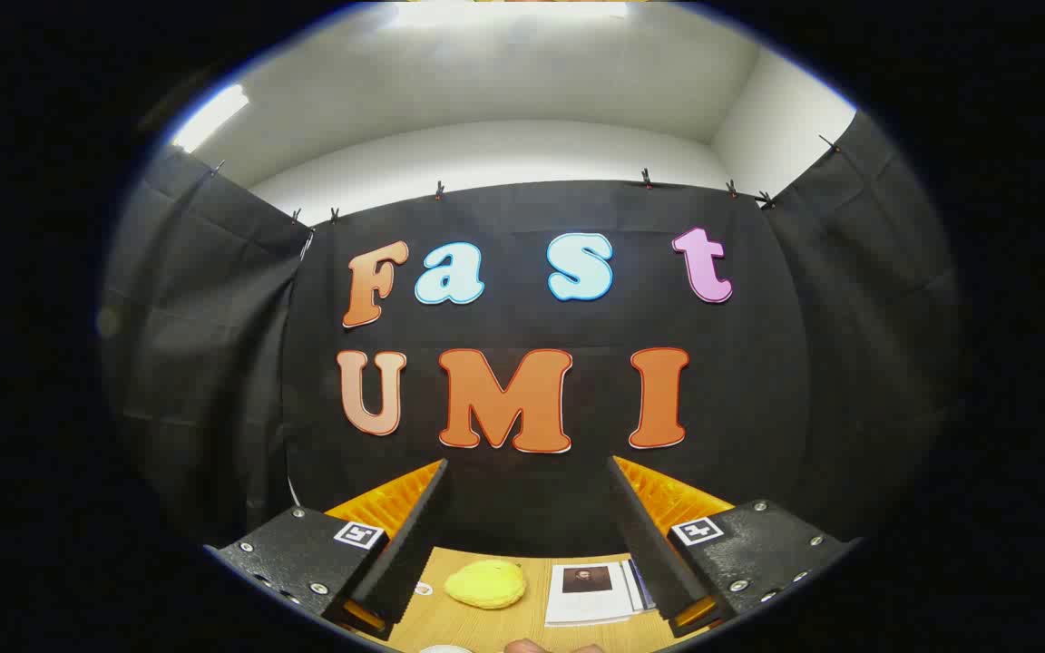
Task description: Open the storage box then place both shoes into the box .Put the left shoe in first, then the right shoe, with the right side of both shoes facing outward in a uniform manner.
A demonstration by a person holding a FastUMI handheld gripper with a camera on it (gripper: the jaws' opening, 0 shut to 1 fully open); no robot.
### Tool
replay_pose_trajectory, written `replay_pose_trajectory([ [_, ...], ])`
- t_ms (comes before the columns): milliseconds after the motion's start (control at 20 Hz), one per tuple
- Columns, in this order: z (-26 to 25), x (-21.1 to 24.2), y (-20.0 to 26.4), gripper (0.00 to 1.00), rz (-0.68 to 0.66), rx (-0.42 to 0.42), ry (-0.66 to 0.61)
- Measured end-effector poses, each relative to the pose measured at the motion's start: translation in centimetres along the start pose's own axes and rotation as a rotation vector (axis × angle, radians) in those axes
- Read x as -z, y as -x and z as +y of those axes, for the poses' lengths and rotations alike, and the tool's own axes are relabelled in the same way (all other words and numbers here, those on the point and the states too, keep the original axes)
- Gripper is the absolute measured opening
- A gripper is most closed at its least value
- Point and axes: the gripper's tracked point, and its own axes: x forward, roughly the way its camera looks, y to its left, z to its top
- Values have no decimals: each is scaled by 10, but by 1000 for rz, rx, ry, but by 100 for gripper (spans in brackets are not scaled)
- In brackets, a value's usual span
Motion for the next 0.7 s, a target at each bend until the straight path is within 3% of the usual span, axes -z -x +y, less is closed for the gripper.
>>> replay_pose_trajectory([
  [700, 24, -2, -1, 99, -2, -49, -31],
])
